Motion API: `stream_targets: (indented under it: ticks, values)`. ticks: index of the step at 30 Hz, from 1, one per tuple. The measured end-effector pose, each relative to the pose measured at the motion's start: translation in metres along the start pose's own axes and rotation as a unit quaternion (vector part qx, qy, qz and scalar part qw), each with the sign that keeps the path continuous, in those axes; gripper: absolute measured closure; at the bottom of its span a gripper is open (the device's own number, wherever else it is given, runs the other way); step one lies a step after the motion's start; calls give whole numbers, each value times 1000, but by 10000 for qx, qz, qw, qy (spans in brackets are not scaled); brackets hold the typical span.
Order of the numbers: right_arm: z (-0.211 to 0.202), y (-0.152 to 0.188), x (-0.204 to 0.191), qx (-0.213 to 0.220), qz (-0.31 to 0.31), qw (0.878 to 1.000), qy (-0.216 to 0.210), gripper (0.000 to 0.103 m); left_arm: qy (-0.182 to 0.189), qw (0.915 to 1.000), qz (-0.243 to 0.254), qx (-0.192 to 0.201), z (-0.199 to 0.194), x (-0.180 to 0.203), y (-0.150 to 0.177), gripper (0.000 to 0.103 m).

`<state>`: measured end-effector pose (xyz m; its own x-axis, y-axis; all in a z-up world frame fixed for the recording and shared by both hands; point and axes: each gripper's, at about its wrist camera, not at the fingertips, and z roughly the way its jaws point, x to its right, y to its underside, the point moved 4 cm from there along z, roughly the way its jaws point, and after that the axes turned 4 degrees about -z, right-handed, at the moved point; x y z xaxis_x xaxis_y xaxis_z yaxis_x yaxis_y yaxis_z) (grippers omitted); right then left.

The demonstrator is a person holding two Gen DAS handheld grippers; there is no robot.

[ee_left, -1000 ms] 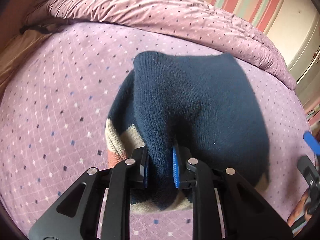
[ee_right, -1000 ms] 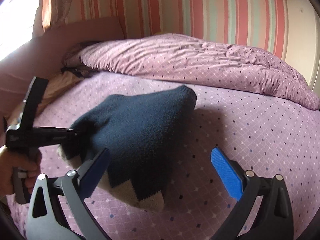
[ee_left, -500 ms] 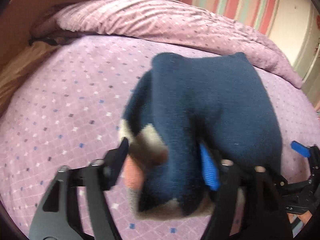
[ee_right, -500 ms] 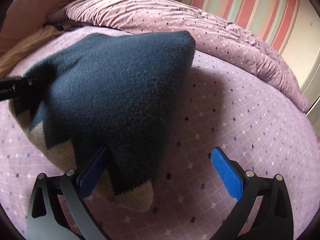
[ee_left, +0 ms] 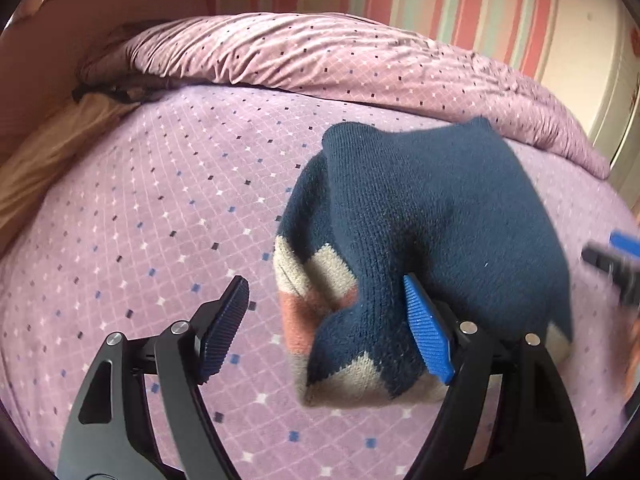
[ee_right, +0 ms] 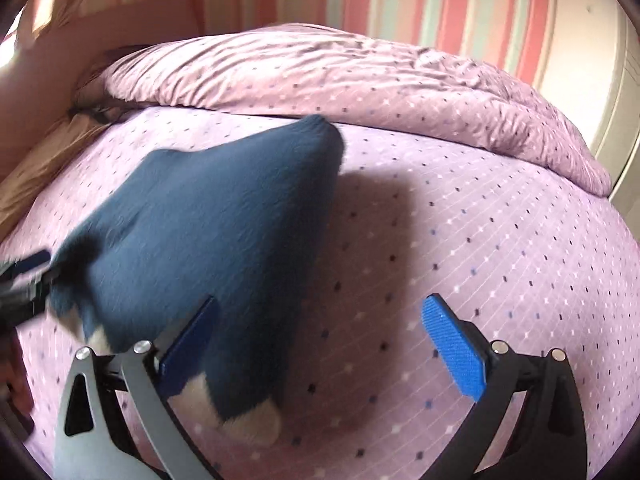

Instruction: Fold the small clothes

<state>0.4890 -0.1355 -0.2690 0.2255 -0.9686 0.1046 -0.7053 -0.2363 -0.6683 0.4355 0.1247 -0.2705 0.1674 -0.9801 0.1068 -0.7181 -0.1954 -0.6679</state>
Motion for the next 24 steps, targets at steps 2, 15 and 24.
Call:
stream_targets:
  ticks: [2,15,24]
  values:
    - [15,-8,6,-170,32,9999,2,2,6,10000,-42,20,0,-2,0,22]
    - [81,-1,-4,-973,-112,9952,-66,2,55,9996,-266,39,19,-16,8,5]
    - [51,-38,9,-570,137,9983,47,2,47,9991,-101,409,6,-16,4,3]
